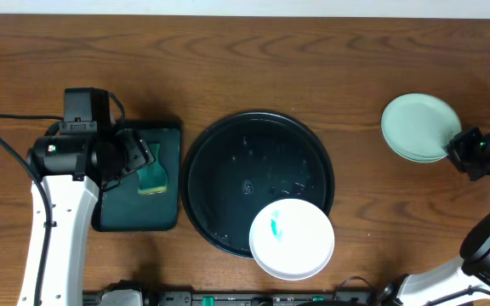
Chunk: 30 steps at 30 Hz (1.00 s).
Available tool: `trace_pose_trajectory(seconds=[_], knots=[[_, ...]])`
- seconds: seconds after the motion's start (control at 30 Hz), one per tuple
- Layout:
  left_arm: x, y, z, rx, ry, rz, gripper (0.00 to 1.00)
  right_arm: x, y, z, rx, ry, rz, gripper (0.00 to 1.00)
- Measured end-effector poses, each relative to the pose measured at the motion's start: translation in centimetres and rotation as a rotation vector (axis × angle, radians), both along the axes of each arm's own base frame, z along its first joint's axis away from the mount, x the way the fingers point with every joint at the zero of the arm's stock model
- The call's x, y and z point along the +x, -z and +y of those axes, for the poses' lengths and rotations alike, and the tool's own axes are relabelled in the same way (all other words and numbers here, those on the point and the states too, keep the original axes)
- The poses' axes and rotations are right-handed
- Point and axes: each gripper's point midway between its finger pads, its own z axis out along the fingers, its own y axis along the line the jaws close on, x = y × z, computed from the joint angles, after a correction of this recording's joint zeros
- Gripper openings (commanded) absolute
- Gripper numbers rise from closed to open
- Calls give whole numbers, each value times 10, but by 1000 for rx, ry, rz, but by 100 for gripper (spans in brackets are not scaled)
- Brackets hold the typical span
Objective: Clean dirty plates on tray and stack at the side
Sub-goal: 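Set the plate onto the first plate at right and release, then move the right gripper to the rim of the white plate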
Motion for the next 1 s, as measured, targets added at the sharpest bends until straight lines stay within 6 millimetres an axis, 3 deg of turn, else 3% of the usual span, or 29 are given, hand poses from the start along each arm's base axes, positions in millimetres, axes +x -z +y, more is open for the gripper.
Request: trace_pose_trajectory(seconds=[0.1, 0.33, 0.43, 0.5, 0.63, 0.73, 0.8, 0.83, 0.87, 1.0], knots=[[0, 0, 0, 0, 0, 0, 79, 3, -2, -1, -5, -8, -18, 54], [0, 0, 0, 0, 0, 0, 79, 11, -15, 8, 21, -59, -85, 62], [0, 0, 0, 0, 0, 0, 79, 15, -41, 13, -12, -89, -141, 74], [0, 0, 0, 0, 0, 0, 79, 17, -70, 24, -55, -131, -197, 82], [0, 0, 0, 0, 0, 0, 79, 15, -138, 72, -137, -278, -317, 93], [0, 0, 0, 0, 0, 0, 79, 6, -173, 120, -155, -414, -385, 86], [0, 0, 0, 0, 0, 0, 79, -1, -188, 150, -140, -494, -426, 87], [0, 0, 0, 0, 0, 0, 79, -4, -193, 162, -127, -528, -444, 97], [0, 0, 0, 0, 0, 0, 79, -6, -197, 174, -109, -561, -461, 99], [0, 0, 0, 0, 0, 0, 79, -19, -205, 217, -14, -730, -514, 99]])
